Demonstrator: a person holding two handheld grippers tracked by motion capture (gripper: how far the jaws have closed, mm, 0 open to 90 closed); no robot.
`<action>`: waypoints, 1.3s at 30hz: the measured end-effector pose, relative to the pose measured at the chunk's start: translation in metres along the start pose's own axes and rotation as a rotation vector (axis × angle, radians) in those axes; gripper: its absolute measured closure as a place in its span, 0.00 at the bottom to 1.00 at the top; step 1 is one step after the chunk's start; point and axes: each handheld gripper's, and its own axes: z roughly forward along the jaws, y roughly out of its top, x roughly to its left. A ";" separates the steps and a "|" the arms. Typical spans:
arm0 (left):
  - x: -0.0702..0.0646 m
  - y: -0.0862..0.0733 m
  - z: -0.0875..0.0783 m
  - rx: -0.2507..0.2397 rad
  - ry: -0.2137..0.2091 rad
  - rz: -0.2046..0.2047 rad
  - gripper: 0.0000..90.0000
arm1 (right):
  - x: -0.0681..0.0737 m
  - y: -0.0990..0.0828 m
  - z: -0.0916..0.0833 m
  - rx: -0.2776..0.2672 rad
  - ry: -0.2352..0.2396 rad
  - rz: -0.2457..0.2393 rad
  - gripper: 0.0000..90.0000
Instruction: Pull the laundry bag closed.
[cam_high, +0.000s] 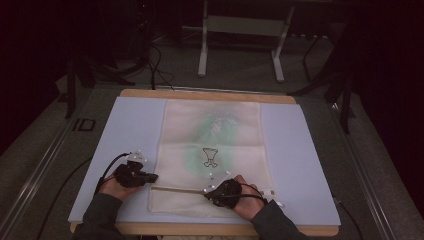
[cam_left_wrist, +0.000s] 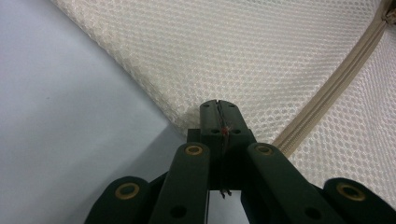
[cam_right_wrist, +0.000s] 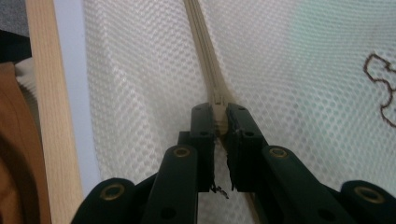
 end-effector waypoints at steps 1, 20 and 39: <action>0.000 0.000 0.000 0.000 0.000 0.000 1.00 | 0.000 -0.001 -0.001 0.000 -0.003 0.002 0.92; 0.000 0.000 0.000 0.001 0.000 0.002 1.00 | -0.004 -0.013 -0.010 0.001 -0.014 0.021 0.92; 0.000 0.000 0.000 -0.001 0.000 0.001 1.00 | -0.008 -0.026 -0.018 0.004 -0.018 0.048 0.92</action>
